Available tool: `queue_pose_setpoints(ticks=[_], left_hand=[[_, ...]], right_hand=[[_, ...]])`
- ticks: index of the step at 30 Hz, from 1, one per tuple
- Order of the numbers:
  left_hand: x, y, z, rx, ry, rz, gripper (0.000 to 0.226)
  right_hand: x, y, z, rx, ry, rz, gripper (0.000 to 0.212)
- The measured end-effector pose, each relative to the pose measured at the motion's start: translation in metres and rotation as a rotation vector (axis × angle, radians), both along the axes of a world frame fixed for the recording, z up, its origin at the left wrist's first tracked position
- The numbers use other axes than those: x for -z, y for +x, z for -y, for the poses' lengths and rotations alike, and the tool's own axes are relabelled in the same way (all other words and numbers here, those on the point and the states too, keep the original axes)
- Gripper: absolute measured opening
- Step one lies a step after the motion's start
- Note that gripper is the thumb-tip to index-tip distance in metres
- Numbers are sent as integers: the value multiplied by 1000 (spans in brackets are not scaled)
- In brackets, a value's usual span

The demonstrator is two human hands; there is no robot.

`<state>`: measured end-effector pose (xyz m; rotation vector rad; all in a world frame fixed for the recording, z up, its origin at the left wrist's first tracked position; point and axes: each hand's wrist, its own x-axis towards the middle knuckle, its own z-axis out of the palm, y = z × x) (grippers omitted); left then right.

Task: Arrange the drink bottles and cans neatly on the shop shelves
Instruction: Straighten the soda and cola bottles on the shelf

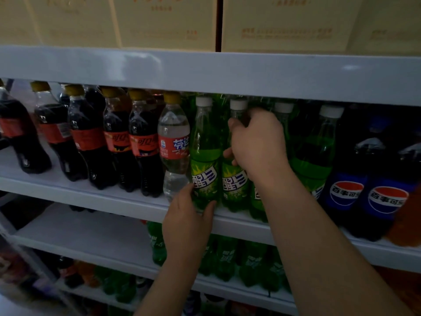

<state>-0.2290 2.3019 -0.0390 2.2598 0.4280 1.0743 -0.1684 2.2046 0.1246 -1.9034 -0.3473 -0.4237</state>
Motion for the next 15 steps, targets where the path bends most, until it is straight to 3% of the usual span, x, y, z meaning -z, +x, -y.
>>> queue_pose_setpoints(ticks=[15], left_hand=[[6, -3, 0, 2, 60, 24, 59]], right_hand=[[-3, -3, 5, 156, -81, 64, 19]])
